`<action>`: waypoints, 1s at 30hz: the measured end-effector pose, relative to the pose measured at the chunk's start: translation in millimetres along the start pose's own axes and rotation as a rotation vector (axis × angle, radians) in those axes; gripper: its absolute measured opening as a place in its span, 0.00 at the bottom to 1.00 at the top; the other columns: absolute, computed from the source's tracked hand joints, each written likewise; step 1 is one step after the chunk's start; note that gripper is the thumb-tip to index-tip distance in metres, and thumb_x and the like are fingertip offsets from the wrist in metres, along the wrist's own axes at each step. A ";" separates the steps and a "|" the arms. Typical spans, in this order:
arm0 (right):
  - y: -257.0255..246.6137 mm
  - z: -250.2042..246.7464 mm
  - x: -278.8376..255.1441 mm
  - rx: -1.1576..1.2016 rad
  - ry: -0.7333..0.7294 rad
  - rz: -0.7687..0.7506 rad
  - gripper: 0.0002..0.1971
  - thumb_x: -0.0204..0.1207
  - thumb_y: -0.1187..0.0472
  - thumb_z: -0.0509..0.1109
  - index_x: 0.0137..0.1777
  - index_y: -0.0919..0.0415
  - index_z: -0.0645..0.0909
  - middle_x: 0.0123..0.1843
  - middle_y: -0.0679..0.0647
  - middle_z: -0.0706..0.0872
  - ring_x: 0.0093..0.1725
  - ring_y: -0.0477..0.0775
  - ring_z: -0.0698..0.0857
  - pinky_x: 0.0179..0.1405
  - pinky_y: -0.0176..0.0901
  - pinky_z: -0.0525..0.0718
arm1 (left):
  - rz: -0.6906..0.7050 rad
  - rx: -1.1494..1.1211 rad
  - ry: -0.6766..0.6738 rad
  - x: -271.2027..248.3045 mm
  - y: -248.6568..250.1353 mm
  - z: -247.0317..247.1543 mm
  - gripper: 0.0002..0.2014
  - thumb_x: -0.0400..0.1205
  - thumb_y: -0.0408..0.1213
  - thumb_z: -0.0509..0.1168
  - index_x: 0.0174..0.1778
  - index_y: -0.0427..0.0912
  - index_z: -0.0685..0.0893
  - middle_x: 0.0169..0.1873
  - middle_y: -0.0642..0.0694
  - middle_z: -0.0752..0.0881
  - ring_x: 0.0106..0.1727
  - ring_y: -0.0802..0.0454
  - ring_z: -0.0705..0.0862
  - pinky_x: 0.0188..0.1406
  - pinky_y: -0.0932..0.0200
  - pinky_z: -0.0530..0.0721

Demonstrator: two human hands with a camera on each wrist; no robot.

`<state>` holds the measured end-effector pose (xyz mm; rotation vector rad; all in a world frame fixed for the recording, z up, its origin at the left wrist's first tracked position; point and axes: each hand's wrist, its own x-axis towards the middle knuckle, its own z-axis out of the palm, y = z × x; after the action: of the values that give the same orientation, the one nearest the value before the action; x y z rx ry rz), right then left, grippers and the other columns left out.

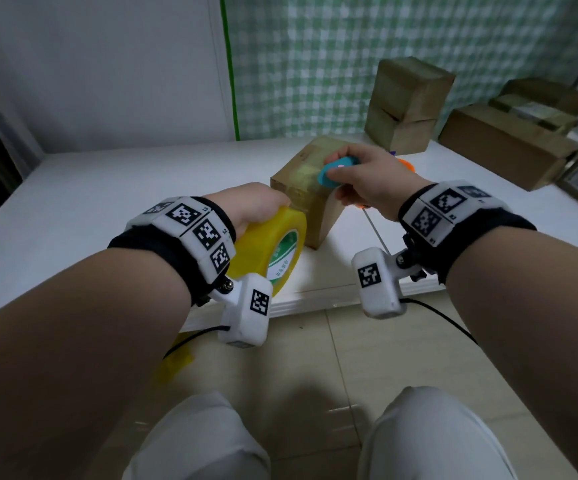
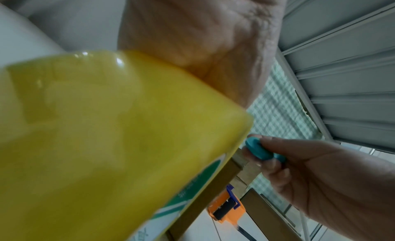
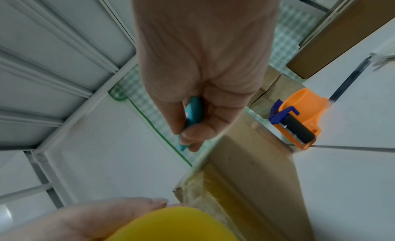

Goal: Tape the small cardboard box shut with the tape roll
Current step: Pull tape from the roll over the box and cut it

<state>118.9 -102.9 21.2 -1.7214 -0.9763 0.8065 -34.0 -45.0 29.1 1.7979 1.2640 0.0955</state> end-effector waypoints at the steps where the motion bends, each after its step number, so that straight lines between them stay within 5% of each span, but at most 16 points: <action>1: -0.6 1.9 -0.3 0.023 -0.020 0.013 0.07 0.81 0.68 0.63 0.56 0.61 0.77 0.42 0.59 0.80 0.21 0.45 0.81 0.14 0.29 0.77 | -0.004 -0.002 0.000 -0.9 -0.2 1.9 0.19 0.86 0.43 0.57 0.70 0.38 0.77 0.61 0.35 0.82 0.49 0.42 0.79 0.52 0.51 0.78; 6: -3.9 14.2 3.1 -0.054 -0.109 0.027 0.15 0.81 0.68 0.62 0.67 0.62 0.78 0.58 0.62 0.81 0.36 0.51 0.85 0.36 0.35 0.88 | 0.027 0.024 0.015 -2.1 -1.2 3.3 0.18 0.87 0.41 0.56 0.70 0.37 0.77 0.64 0.36 0.82 0.58 0.40 0.81 0.59 0.50 0.79; 9: -6.4 23.2 4.3 -0.158 -0.071 -0.016 0.14 0.80 0.67 0.65 0.64 0.61 0.80 0.58 0.59 0.80 0.44 0.52 0.85 0.33 0.31 0.87 | 0.016 -0.008 0.025 -3.8 -1.8 1.3 0.18 0.86 0.42 0.57 0.68 0.37 0.77 0.54 0.38 0.81 0.50 0.43 0.79 0.51 0.52 0.78; 12: -5.0 30.0 5.8 -0.228 -0.032 -0.052 0.10 0.78 0.67 0.68 0.58 0.61 0.82 0.55 0.56 0.80 0.52 0.52 0.82 0.35 0.32 0.87 | 0.017 -0.022 0.022 -2.9 -3.5 1.1 0.19 0.86 0.42 0.57 0.69 0.37 0.77 0.61 0.35 0.82 0.53 0.41 0.80 0.58 0.50 0.80; 16: -2.3 34.3 11.2 -0.264 0.015 -0.086 0.05 0.75 0.67 0.72 0.49 0.59 0.83 0.46 0.53 0.82 0.49 0.52 0.84 0.41 0.37 0.89 | 0.009 -0.050 0.014 -1.1 -5.2 0.8 0.19 0.86 0.43 0.57 0.71 0.39 0.76 0.60 0.36 0.82 0.54 0.40 0.81 0.55 0.50 0.80; 19: -0.3 36.0 16.0 -0.311 0.050 -0.081 0.05 0.71 0.66 0.75 0.41 0.56 0.83 0.39 0.48 0.82 0.52 0.56 0.88 0.51 0.50 0.90 | 0.008 -0.066 0.010 1.1 -6.2 0.1 0.18 0.86 0.42 0.57 0.70 0.39 0.77 0.58 0.37 0.83 0.55 0.39 0.83 0.56 0.49 0.81; 22: 0.5 37.4 17.7 -0.319 0.064 -0.080 0.09 0.66 0.66 0.77 0.33 0.53 0.81 0.38 0.48 0.83 0.53 0.57 0.89 0.53 0.54 0.90 | 0.000 -0.080 0.013 1.5 -7.6 -0.8 0.18 0.86 0.42 0.58 0.68 0.39 0.78 0.51 0.39 0.81 0.49 0.42 0.81 0.54 0.49 0.82; 30: -0.5 38.8 16.3 -0.321 0.077 -0.091 0.12 0.62 0.65 0.81 0.30 0.52 0.79 0.40 0.50 0.85 0.51 0.55 0.89 0.54 0.53 0.89 | -0.013 -0.134 0.029 3.7 -10.6 -1.9 0.15 0.84 0.42 0.61 0.62 0.39 0.80 0.49 0.39 0.84 0.50 0.40 0.84 0.57 0.47 0.84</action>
<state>93.2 -72.3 8.1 -1.9478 -1.1705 0.5414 -40.9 -40.3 21.3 1.6788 1.2600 0.1957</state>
